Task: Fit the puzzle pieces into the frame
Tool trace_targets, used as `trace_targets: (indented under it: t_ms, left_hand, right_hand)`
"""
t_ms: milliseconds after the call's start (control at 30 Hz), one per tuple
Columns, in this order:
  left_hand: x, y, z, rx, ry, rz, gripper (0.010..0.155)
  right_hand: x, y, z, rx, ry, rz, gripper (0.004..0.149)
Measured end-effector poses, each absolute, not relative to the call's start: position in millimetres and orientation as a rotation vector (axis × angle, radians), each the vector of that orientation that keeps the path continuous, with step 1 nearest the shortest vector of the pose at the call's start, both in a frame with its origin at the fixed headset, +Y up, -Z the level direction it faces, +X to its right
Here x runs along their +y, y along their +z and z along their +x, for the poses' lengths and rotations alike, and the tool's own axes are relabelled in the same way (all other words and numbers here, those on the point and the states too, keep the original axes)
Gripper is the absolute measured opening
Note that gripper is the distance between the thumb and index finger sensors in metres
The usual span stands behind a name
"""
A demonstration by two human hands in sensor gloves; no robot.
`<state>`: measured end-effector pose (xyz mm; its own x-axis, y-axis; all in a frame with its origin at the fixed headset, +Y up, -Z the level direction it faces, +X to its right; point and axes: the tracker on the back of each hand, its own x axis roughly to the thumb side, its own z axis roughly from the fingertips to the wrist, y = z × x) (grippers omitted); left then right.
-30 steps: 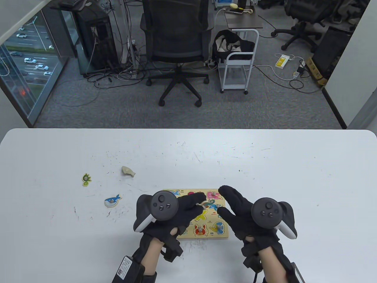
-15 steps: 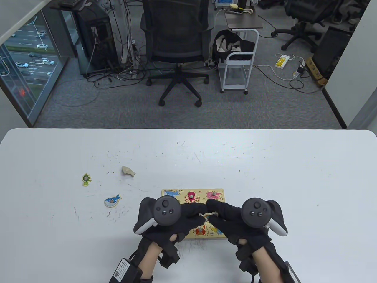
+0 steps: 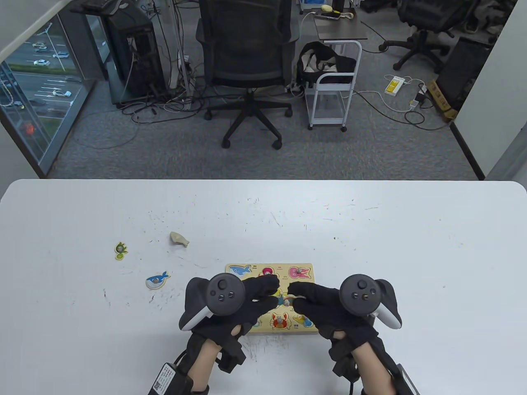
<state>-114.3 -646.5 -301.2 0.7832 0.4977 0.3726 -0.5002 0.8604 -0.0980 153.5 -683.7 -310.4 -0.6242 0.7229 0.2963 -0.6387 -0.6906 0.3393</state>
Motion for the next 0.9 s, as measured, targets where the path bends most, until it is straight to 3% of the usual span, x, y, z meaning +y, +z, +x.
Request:
trace_targets:
  t_ms: [233,900]
  left_hand:
    - [-627.8,-276.8,-109.4,-0.345,0.414,0.275,0.052]
    - [-639.7,-271.6,-89.3,-0.3,0.371,0.334,0.055]
  right_hand:
    - [-682.5,-306.8,163.5,0.184,2.121,0.38,0.046]
    - [-677.1,-290.1,136.5,0.247,2.027,0.469,0.054]
